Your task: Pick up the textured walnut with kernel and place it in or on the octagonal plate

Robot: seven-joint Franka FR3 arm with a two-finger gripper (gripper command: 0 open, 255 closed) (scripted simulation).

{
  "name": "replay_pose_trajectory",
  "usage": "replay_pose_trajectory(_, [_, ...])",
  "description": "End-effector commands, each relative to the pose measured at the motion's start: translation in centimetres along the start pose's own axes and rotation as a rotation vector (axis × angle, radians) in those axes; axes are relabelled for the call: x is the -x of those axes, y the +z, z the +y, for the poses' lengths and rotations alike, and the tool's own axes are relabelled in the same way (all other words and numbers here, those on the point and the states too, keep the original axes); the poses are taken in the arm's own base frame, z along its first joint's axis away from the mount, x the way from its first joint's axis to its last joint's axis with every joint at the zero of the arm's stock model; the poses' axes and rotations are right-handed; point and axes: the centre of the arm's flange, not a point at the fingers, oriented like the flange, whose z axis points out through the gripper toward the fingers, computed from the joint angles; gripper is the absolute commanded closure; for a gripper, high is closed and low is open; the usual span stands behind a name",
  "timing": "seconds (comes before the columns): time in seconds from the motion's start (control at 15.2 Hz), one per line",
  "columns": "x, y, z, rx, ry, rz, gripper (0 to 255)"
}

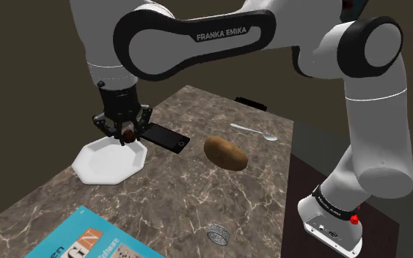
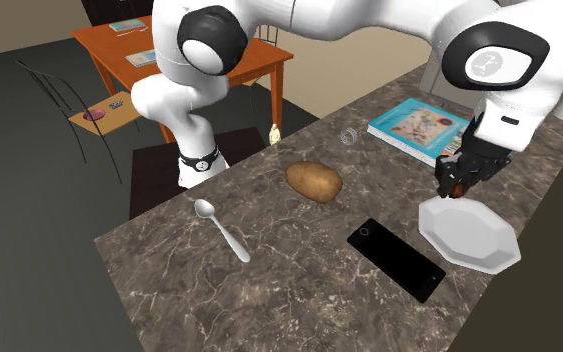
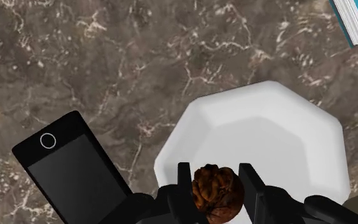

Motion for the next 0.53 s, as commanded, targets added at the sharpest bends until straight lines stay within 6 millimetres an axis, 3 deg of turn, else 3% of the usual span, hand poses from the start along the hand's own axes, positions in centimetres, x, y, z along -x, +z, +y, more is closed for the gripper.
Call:
replay_pose_trajectory(0.0, [-1.6,-0.3,-2.2,0.003,0.003,0.000,255])
replay_pose_trajectory(0.13, [-3.7,-0.5,-5.0,0.003,0.003,0.000,255])
replay_pose_trajectory(0.46, [-3.8,2.1,-5.1,0.003,0.003,0.000,255])
